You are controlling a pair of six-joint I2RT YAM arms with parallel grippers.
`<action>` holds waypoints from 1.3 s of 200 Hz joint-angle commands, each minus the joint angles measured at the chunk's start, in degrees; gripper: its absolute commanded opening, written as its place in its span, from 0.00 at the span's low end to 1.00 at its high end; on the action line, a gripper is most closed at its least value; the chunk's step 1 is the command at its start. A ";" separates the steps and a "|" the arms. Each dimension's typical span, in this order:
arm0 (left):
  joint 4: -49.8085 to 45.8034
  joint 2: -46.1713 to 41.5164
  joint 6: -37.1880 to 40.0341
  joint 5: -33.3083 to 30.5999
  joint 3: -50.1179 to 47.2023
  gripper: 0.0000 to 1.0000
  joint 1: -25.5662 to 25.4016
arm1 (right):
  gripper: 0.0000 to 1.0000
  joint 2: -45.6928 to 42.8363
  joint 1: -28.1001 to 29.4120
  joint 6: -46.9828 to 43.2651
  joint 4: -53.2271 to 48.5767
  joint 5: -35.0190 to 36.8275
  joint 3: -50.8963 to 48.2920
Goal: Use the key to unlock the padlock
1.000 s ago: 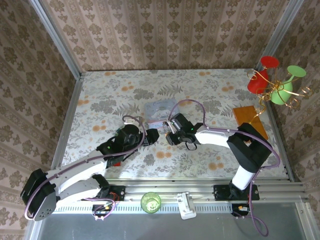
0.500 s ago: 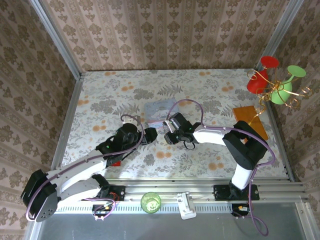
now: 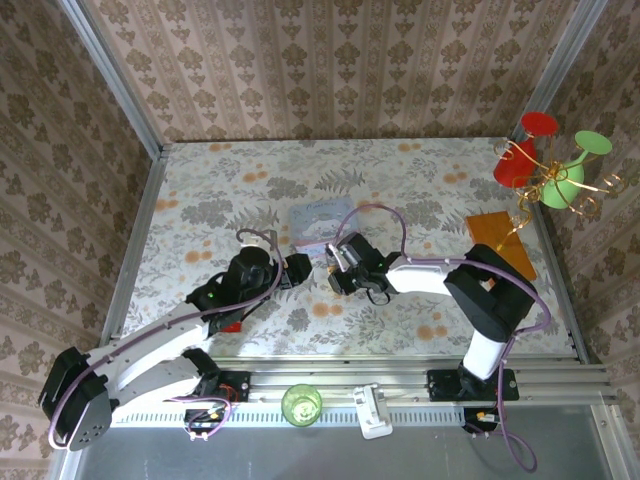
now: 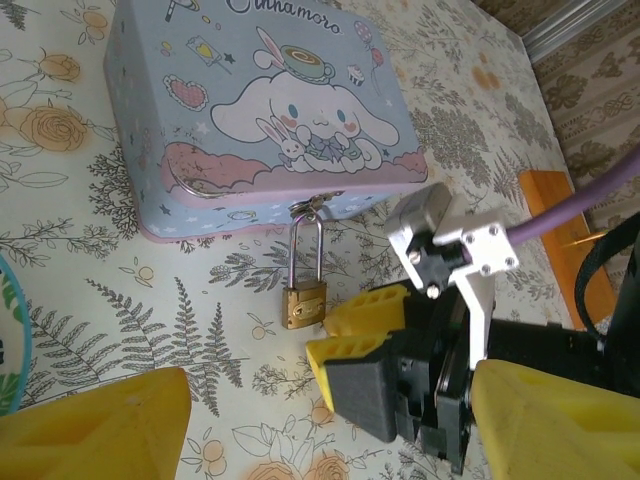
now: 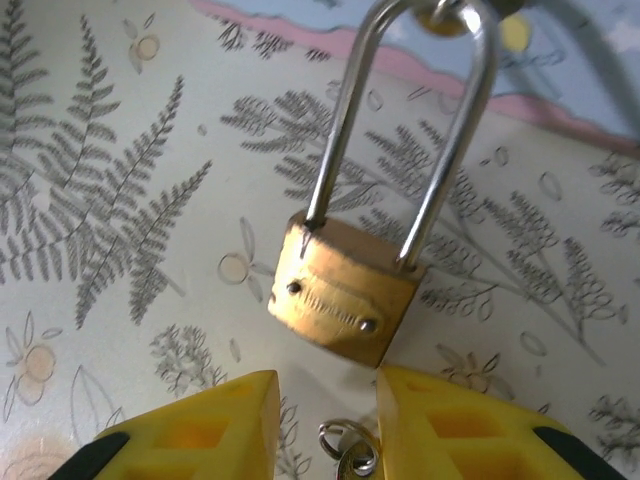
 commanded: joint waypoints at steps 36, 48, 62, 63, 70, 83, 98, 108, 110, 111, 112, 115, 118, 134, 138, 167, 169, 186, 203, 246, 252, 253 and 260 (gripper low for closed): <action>0.71 -0.35 0.98 0.65 -0.76 0.74 0.39 | 0.29 -5.92 4.30 1.02 -5.25 0.21 -6.74; 1.09 0.12 0.99 0.82 -0.67 0.74 0.38 | 0.27 -7.59 4.71 1.45 -6.35 0.54 -7.36; 1.50 0.75 1.00 1.17 -0.40 0.74 0.40 | 0.27 -10.17 5.02 2.51 -7.09 0.69 -8.66; 1.53 0.82 1.00 1.17 -0.40 0.74 0.39 | 0.27 -10.36 5.08 2.56 -7.11 0.66 -8.78; 1.92 1.12 0.95 1.50 -0.36 0.73 0.38 | 0.26 -12.13 5.38 3.07 -7.21 0.92 -9.74; 2.02 1.46 0.95 1.64 -0.23 0.73 0.38 | 0.26 -14.76 5.34 4.28 -8.98 1.49 -10.65; 2.31 1.51 0.99 1.49 -0.40 0.73 0.39 | 0.32 -17.92 5.37 5.72 -10.24 2.52 -12.01; 2.46 1.66 1.04 1.23 -0.58 0.73 0.38 | 0.35 -19.60 5.39 6.81 -9.57 2.51 -13.15; 2.54 1.68 1.08 1.15 -0.58 0.73 0.38 | 0.35 -21.06 5.40 6.95 -9.47 2.44 -13.30; 2.54 1.73 1.13 1.12 -0.58 0.73 0.38 | 0.35 -21.43 5.40 7.07 -9.44 2.37 -13.34; 2.53 1.75 1.19 1.10 -0.53 0.73 0.38 | 0.35 -21.71 5.40 7.17 -9.43 2.34 -13.40; 2.45 1.81 1.32 1.03 -0.45 0.73 0.46 | 0.35 -22.29 5.39 7.30 -9.41 2.34 -13.50; 2.32 1.85 1.49 0.93 -0.30 0.73 0.40 | 0.35 -22.85 5.33 7.72 -9.53 2.45 -13.56; 0.90 2.46 2.59 0.46 0.88 0.73 0.25 | 0.34 -24.25 4.50 11.48 -12.58 5.65 -12.90; 0.34 2.60 2.93 0.20 1.27 0.73 0.08 | 0.32 -24.11 4.08 13.38 -14.16 6.63 -12.31; -0.92 3.45 4.16 -0.16 2.50 0.73 -0.32 | 0.31 -20.43 4.49 23.75 -21.57 11.72 -8.27; -0.79 3.44 4.16 -0.15 2.46 0.73 -0.37 | 0.32 -19.62 4.63 24.11 -21.88 11.89 -7.97; -0.21 3.55 4.35 0.21 2.08 0.73 -0.29 | 0.33 -15.69 6.20 27.35 -23.16 14.52 -6.35; 0.33 3.53 4.33 0.93 1.58 0.73 -0.06 | 0.36 -14.04 6.98 29.36 -21.90 14.61 -6.00; 0.50 2.37 4.15 2.07 0.35 0.74 0.74 | 0.47 -12.91 9.61 32.14 -17.48 15.13 -5.42; 0.63 1.98 4.01 2.21 0.12 0.74 0.94 | 0.47 -12.44 9.67 32.07 -17.15 14.98 -5.09; 0.66 1.92 4.00 2.22 0.08 0.74 0.97 | 0.47 -12.29 9.69 32.06 -17.06 14.93 -5.06; 0.71 1.51 3.82 2.32 -0.12 0.74 1.14 | 0.48 -11.79 9.92 32.05 -16.80 14.71 -4.72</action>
